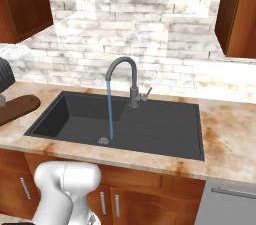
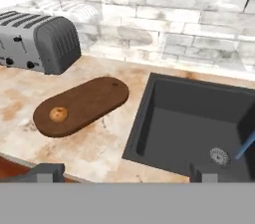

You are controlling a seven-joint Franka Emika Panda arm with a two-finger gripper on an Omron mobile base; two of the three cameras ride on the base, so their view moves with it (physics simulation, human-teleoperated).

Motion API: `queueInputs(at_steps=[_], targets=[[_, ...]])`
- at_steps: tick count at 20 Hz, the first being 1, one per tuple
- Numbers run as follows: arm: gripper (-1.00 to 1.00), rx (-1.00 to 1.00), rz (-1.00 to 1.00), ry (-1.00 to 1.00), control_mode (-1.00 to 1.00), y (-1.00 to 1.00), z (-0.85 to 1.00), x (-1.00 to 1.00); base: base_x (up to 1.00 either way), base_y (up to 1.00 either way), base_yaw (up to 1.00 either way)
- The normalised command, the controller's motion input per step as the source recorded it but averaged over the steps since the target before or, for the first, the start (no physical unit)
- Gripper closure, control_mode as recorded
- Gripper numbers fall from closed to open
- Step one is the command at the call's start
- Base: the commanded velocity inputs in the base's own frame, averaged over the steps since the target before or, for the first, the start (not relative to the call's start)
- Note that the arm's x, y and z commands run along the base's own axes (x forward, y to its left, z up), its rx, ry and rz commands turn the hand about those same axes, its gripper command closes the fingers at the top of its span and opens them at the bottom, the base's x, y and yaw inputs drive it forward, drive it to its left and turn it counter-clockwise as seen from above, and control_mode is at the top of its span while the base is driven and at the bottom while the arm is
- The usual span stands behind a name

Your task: Pick the tangerine from the sink and place it on the cutting board to airdry. Then turn off the sink faucet.

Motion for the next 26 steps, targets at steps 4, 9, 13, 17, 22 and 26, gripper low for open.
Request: queueInputs(at_steps=[4,9,13,17,22,26], targets=[[-1.00,0.12,-0.28,0.23,-1.00,-0.84,0.61,-0.39,0.00,0.00,0.00],[-1.00,0.12,-0.26,0.32,-1.00,-0.80,0.81,-0.22,0.00,0.00,0.00],[-1.00,0.07,-0.09,0.11,-1.00,-0.62,0.73,-0.14,0.00,0.00,0.00],[-1.00,0.03,-0.01,-0.01,-1.00,-0.60,0.62,-0.14,0.00,0.00,0.00],[-1.00,0.05,-0.01,0.00,-1.00,-0.60,0.57,-0.18,0.00,0.00,0.00],[-1.00,0.04,0.00,-0.09,-1.00,-0.60,0.33,-0.31,0.00,0.00,0.00]])
